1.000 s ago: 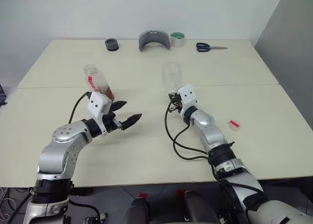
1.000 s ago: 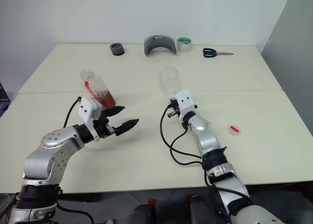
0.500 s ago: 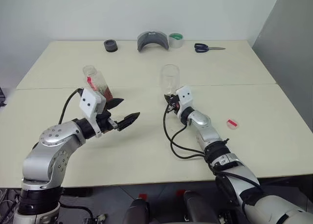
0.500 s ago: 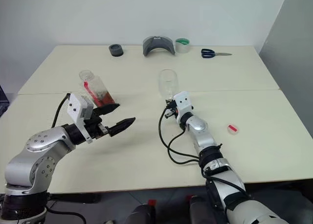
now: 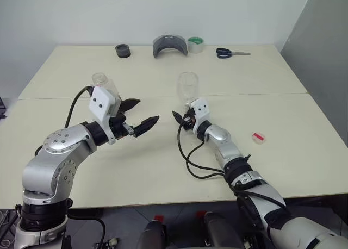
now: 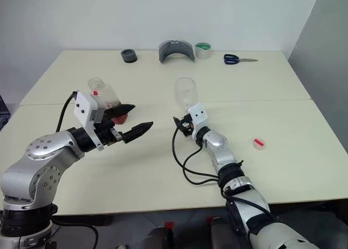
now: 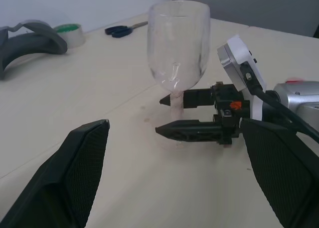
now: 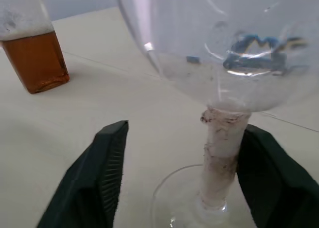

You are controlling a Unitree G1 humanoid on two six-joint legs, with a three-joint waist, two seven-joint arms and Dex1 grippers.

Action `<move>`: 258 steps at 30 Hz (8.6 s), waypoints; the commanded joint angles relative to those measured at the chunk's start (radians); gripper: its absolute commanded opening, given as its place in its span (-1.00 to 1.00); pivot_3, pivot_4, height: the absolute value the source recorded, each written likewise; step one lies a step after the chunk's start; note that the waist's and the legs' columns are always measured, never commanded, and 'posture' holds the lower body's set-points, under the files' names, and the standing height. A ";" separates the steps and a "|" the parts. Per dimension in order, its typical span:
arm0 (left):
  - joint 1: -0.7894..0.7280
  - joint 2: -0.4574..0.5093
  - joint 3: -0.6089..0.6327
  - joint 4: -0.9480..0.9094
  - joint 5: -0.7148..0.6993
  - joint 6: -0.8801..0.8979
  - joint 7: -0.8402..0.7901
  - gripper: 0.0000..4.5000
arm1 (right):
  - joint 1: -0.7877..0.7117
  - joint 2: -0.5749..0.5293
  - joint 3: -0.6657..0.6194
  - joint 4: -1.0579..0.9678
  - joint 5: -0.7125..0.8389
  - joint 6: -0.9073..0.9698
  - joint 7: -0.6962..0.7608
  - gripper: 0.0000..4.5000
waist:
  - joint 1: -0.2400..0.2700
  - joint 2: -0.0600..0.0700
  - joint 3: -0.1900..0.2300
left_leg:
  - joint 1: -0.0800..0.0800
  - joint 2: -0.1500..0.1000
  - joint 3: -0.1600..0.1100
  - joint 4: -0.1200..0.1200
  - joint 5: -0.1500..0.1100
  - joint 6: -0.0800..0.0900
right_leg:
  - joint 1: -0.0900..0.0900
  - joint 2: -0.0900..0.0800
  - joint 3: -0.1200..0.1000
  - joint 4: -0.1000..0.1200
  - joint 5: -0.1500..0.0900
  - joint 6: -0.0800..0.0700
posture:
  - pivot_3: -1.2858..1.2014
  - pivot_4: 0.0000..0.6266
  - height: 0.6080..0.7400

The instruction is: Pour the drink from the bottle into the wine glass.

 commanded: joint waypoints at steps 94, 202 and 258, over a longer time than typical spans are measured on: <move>-0.459 -0.158 0.022 1.140 0.349 -0.667 0.186 0.15 | 0.330 -0.380 0.228 -1.201 0.269 0.646 0.349 1.00 | 0.047 0.000 0.001 | -0.008 -0.003 -0.006 0.002 0.000 0.000 | -0.003 -0.003 -0.007 -0.003 0.000 0.001 | 0.03 -0.52 1.00; -1.056 -0.114 -0.682 1.542 1.337 -1.396 0.869 -0.25 | 0.450 -0.310 0.013 -1.321 0.232 0.643 -0.050 1.00 | 0.047 0.000 0.001 | -0.028 -0.006 -0.003 0.017 0.000 0.000 | -0.020 -0.004 -0.004 0.010 0.002 0.003 | 0.03 -0.52 1.00; -1.099 -0.130 -0.724 1.590 1.351 -1.382 0.908 -0.25 | 0.491 -0.227 0.096 -1.336 0.172 0.624 -0.094 1.00 | 0.044 0.000 0.001 | -0.028 -0.007 -0.002 0.018 0.000 0.000 | -0.023 -0.004 -0.003 0.014 0.002 0.003 | 0.03 -0.52 1.00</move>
